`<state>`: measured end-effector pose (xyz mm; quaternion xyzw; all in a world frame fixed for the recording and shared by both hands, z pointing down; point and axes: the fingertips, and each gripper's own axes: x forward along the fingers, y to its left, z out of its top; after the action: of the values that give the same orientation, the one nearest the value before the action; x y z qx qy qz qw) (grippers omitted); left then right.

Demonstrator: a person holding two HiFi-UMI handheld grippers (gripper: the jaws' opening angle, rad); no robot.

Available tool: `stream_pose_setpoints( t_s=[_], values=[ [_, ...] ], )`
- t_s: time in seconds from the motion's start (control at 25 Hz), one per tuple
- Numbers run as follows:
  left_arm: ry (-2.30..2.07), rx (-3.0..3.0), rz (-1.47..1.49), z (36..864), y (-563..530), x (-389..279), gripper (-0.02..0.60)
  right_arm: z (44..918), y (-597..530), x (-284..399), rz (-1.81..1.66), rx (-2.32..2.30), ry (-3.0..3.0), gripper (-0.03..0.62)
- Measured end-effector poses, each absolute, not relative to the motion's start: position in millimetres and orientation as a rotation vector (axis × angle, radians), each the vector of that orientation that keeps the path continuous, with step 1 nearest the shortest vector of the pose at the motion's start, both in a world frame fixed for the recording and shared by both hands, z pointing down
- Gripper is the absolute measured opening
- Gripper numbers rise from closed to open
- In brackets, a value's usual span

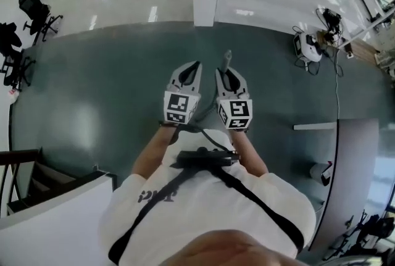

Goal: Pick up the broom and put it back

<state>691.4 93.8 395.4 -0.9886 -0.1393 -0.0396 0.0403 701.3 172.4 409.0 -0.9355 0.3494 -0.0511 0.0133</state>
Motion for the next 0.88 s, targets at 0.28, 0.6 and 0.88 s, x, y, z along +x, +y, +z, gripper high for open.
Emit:
stream_pose_setpoints(
  t_s=[0.28, 0.6, 0.88],
  values=[
    [-0.361, -3.095, -0.176, 427, 70, 777, 0.012, 455, 153, 787, -0.268, -2.99, 1.026, 0.098],
    [-0.433, -3.12, -0.191, 456, 26, 899, 0.012, 474, 120, 908, -0.327, -2.983, 0.935, 0.098],
    [-0.514, -3.119, -0.175, 466, -28, 1018, 0.012, 486, 63, 1024, -0.415, -3.01, 0.828, 0.098]
  ],
)
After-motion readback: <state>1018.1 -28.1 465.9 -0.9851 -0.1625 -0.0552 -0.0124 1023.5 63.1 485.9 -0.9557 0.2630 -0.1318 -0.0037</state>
